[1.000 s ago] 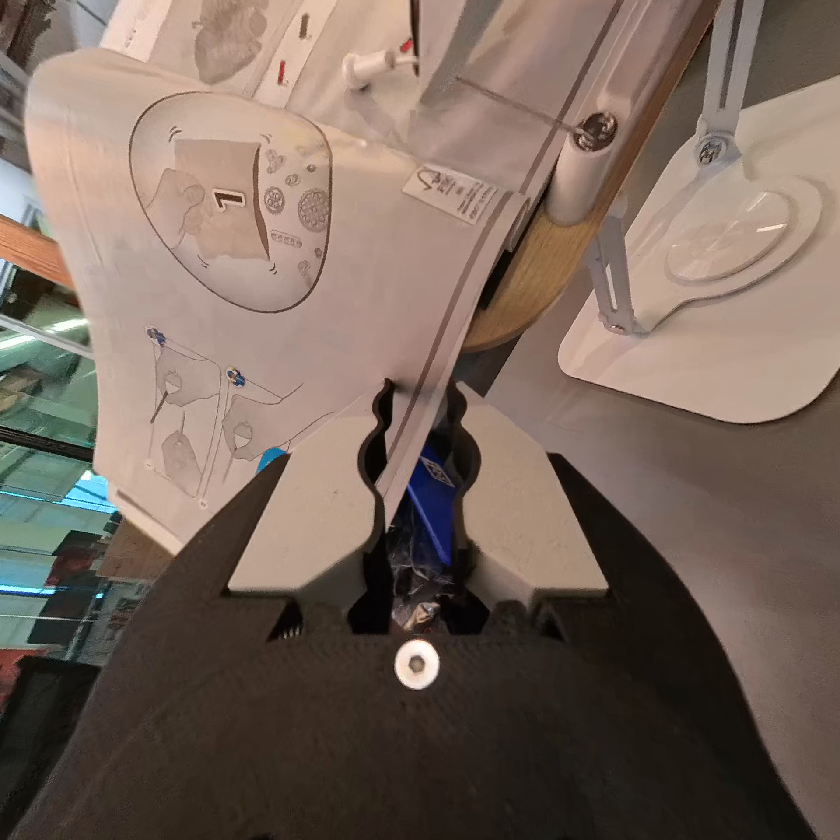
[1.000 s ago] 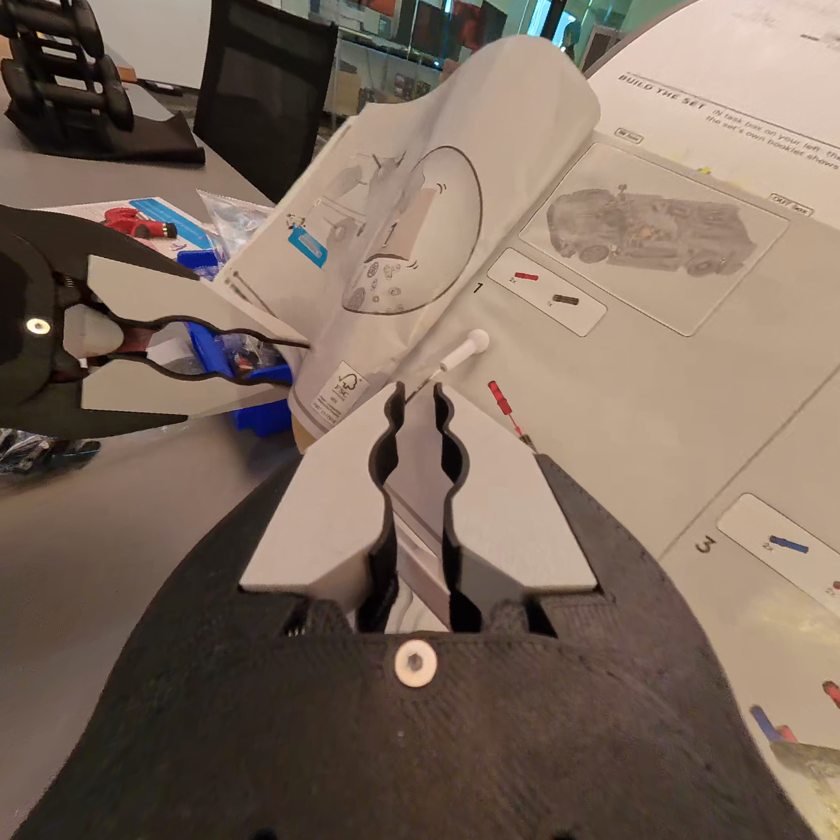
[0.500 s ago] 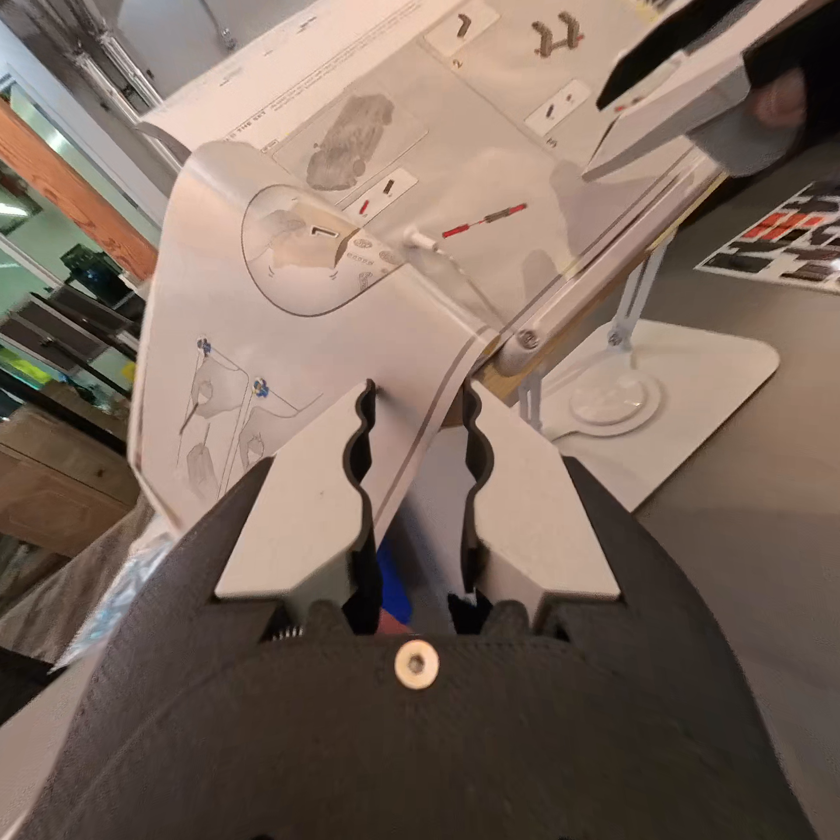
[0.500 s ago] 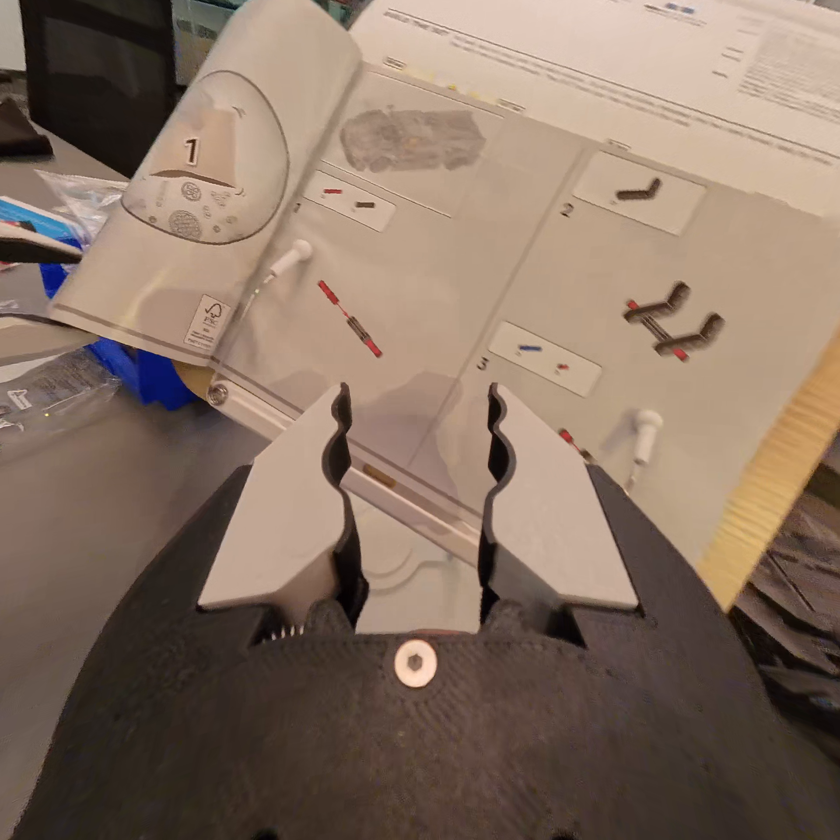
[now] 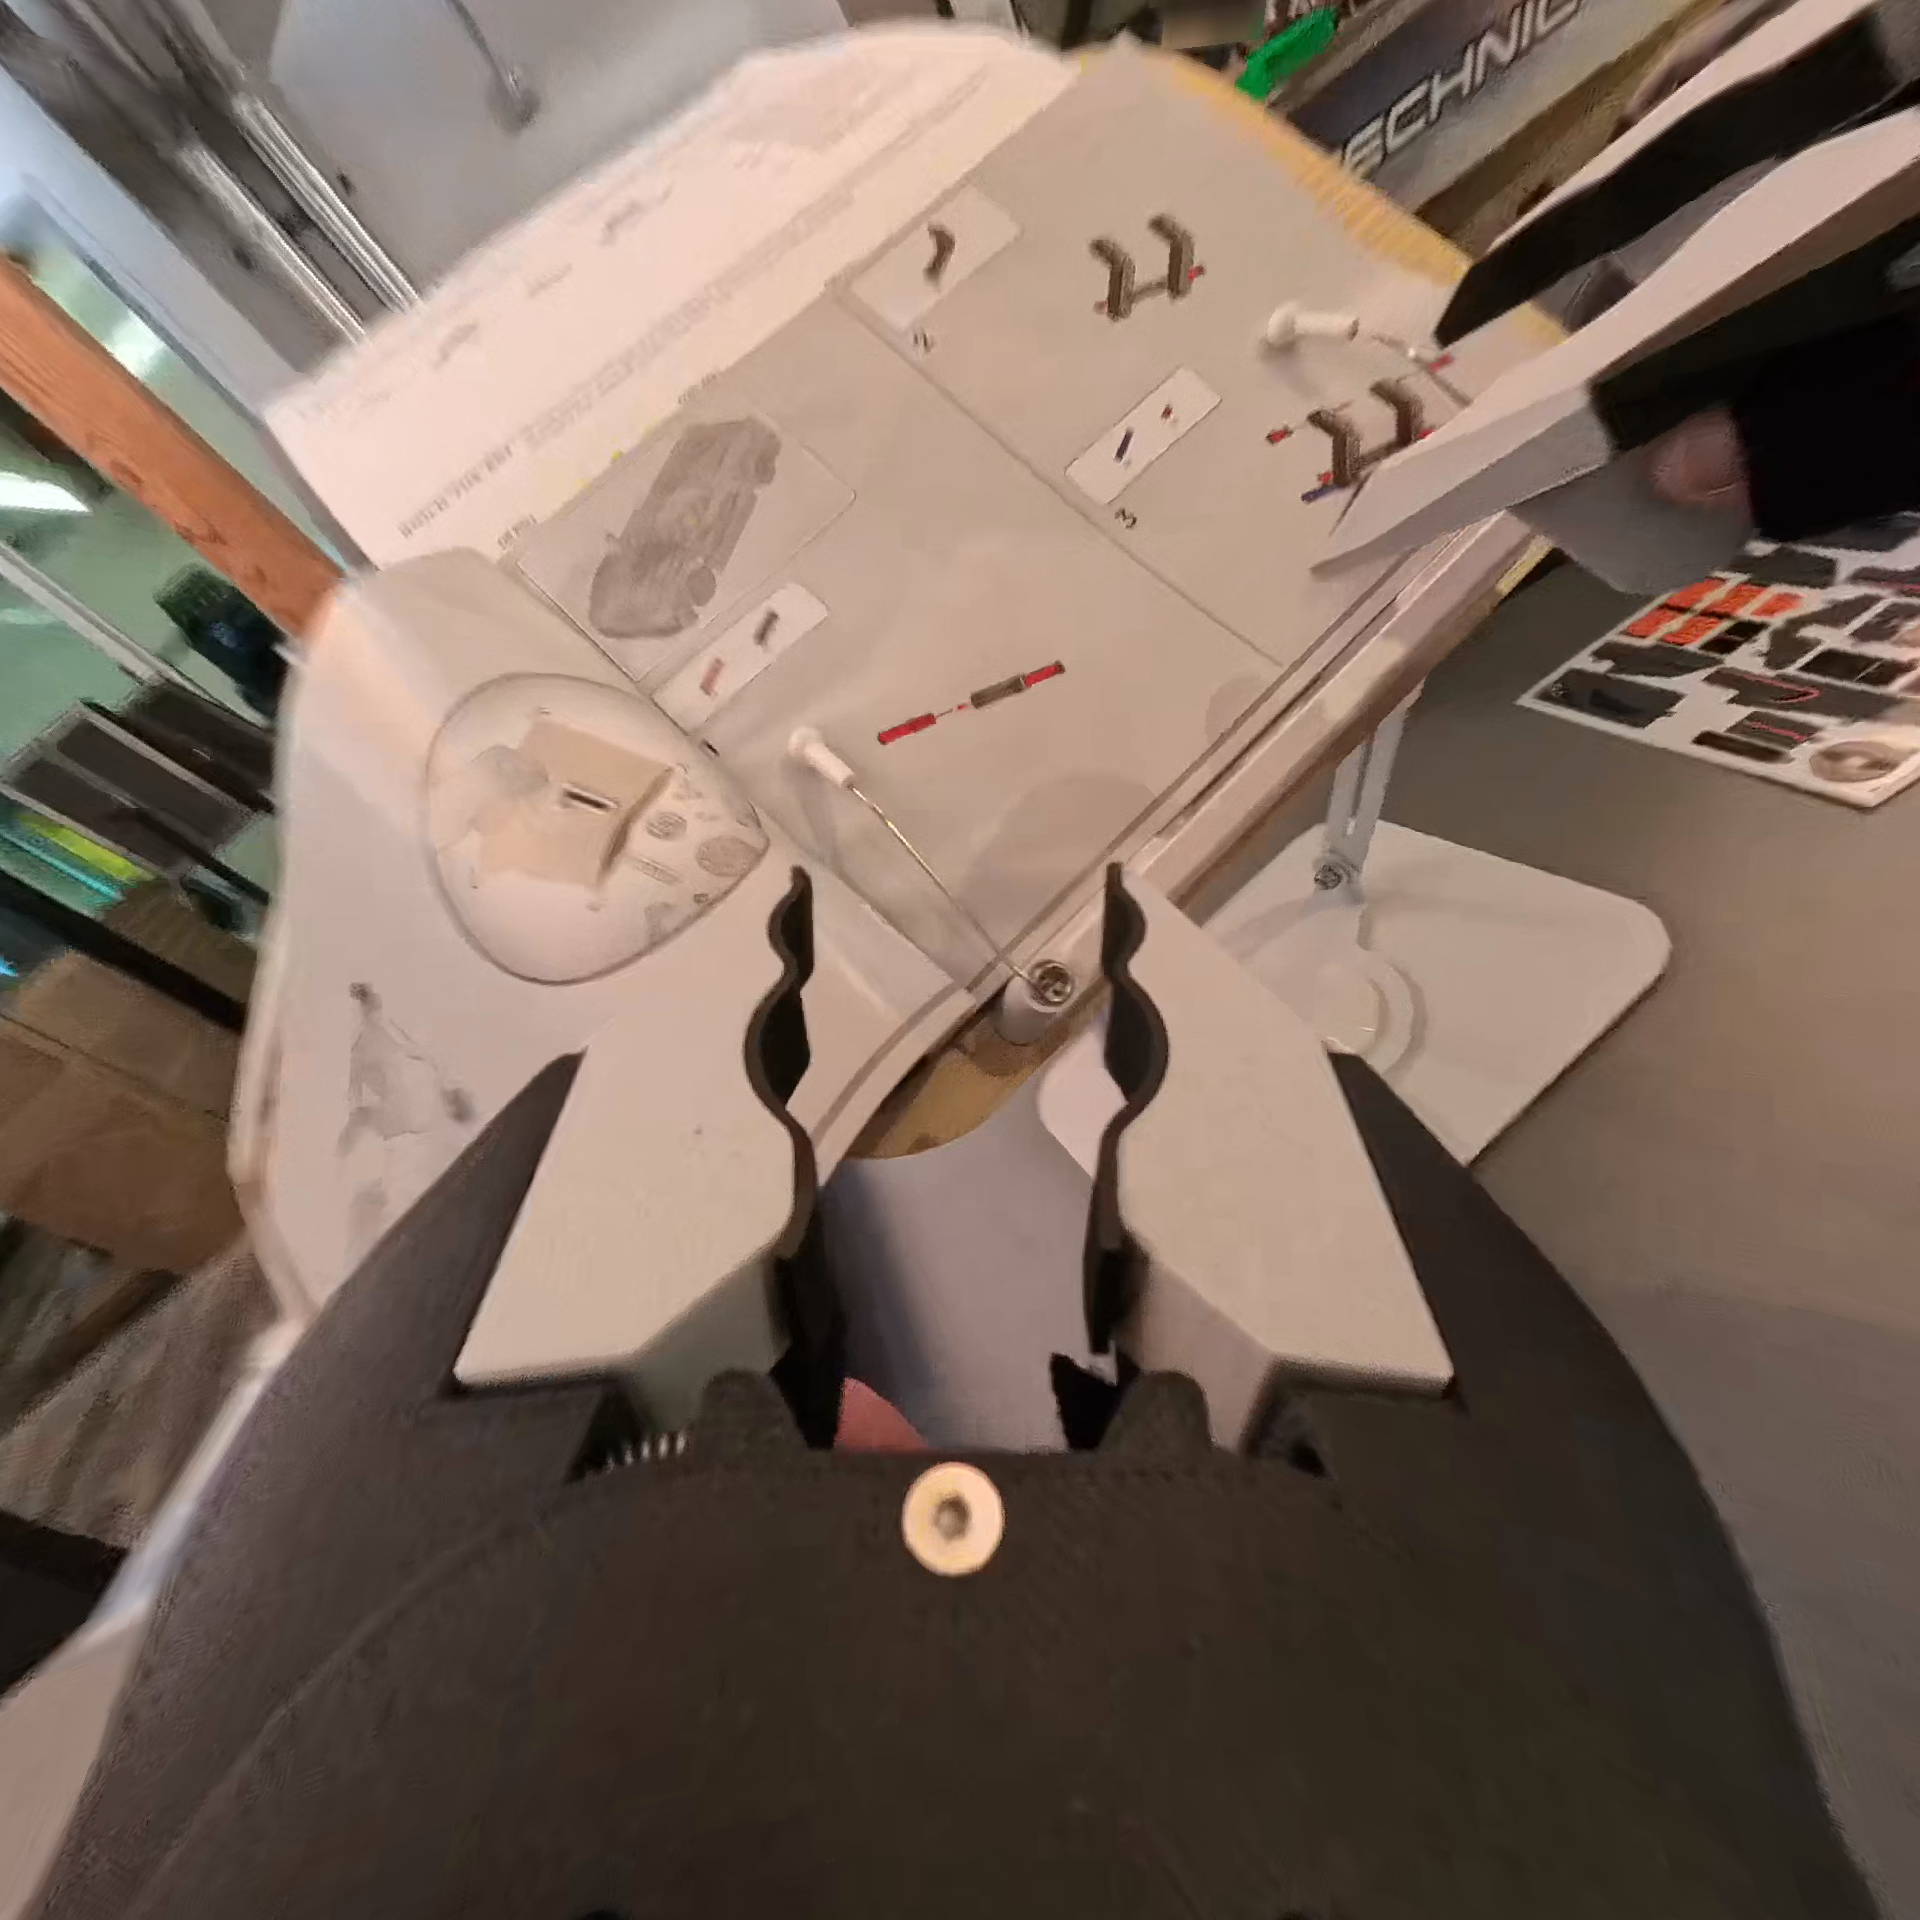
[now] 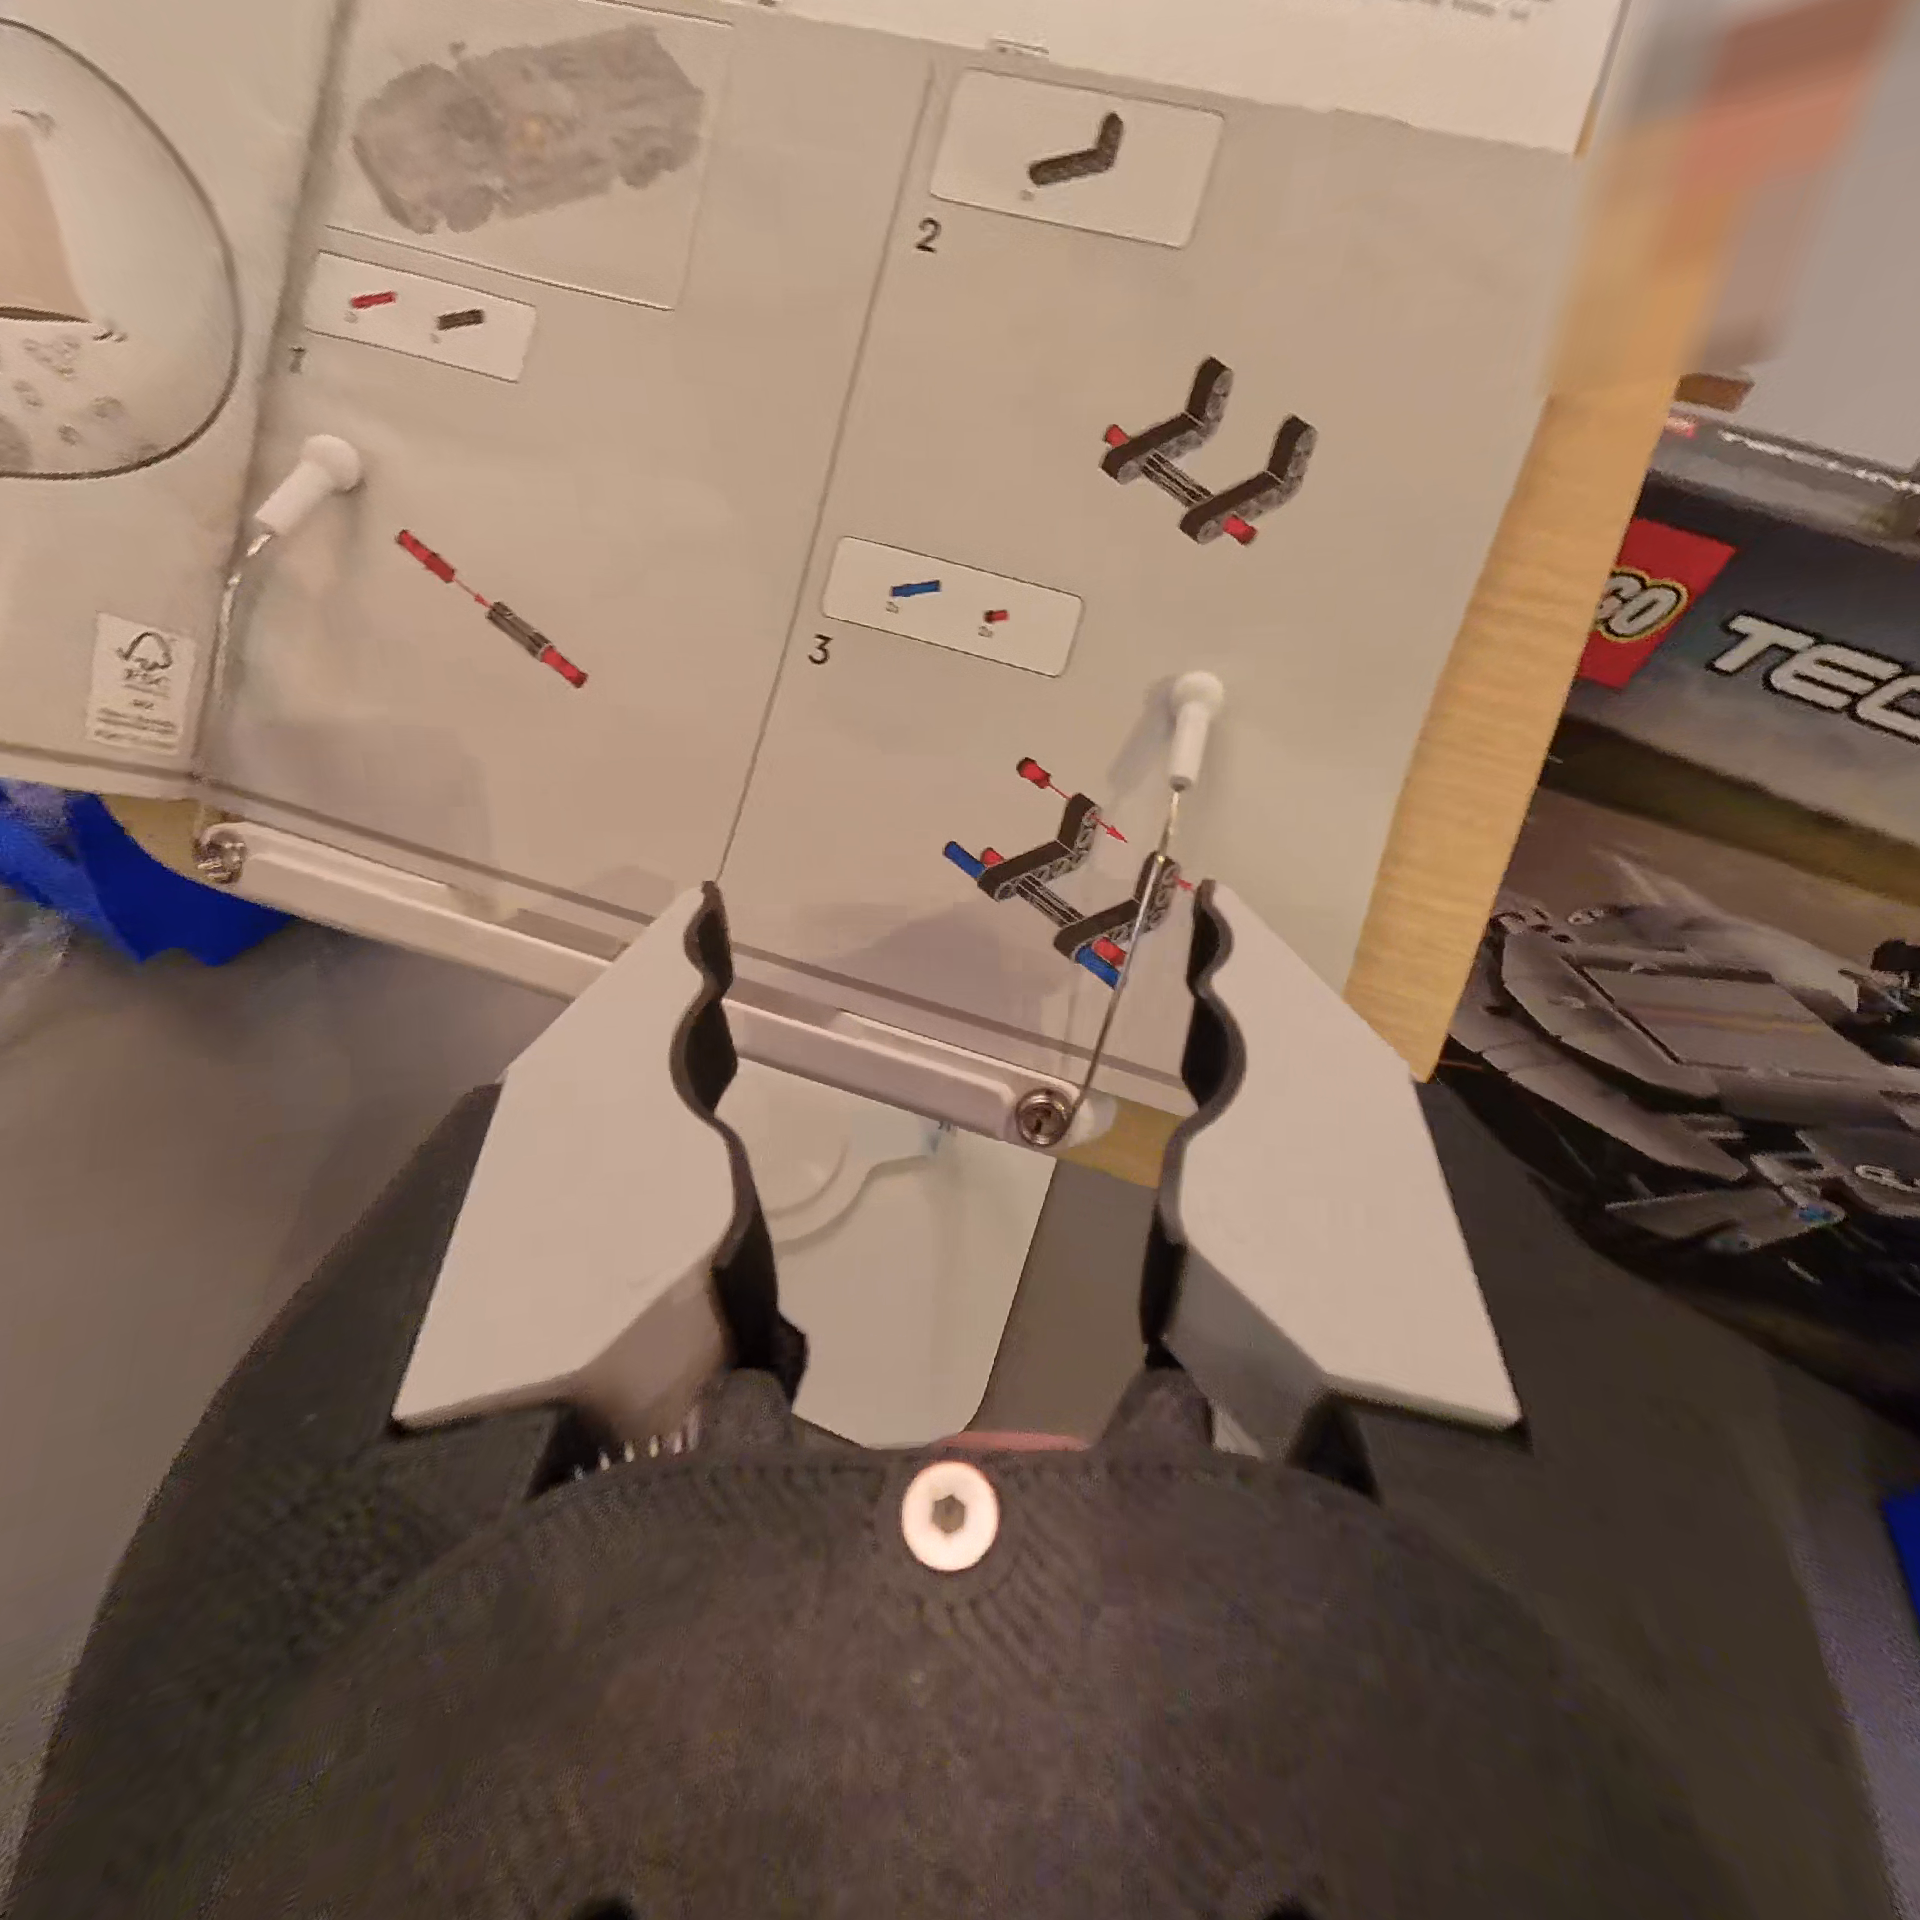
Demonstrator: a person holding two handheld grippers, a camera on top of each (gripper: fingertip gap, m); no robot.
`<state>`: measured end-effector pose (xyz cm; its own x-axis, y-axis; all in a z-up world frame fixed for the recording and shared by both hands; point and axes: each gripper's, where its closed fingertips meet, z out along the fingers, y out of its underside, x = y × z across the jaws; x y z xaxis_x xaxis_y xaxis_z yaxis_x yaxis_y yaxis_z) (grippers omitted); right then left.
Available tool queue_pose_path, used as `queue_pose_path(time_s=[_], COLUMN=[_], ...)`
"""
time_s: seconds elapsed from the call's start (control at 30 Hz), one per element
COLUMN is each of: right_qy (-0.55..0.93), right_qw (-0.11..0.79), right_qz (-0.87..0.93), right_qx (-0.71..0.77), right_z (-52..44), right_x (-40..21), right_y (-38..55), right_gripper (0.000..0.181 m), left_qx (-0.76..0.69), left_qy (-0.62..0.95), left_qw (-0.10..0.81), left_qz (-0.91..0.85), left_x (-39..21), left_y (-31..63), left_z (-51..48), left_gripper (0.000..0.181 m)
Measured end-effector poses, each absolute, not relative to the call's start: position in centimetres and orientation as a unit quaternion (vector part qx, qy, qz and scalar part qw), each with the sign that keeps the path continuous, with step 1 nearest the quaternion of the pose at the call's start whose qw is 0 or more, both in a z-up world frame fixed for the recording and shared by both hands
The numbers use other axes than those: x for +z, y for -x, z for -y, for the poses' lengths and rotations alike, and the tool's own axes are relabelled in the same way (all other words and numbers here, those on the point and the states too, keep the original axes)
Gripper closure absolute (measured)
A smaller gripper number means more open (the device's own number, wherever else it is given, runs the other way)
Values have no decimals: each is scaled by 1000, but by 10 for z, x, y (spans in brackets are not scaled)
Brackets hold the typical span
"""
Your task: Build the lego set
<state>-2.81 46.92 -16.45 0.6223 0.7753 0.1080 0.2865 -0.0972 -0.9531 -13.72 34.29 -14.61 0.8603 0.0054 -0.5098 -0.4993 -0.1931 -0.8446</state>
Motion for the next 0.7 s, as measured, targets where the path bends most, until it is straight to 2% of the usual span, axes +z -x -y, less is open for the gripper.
queue_pose_path(time_s=[0.1, 0.2, 0.4, 0.6, 0.7], right_qy=[714, 726, 733, 746, 746], right_qw=[559, 554, 558, 563, 563], right_qz=[363, 351, 332, 302, 301], right_qx=[214, 208, 202, 188, 191], right_z=[-473, -475, -466, -459, -452], right_x=[-165, -169, -168, -162, -158], right_y=[25, 23, 22, 15, 14], right_gripper=[93, 89, 80, 74, 70], left_qx=[176, 153, 164, 97, 107], left_qy=[782, 797, 778, 789, 785], left_qw=[585, 580, 604, 606, 610], left_qz=[-124, -71, -46, 6, 13], left_x=[-168, -175, -152, -150, -143], left_y=[155, 174, 162, 143, 140], left_z=[-361, -367, -352, -344, -340], left_gripper=[118, 123, 108, 107, 88])
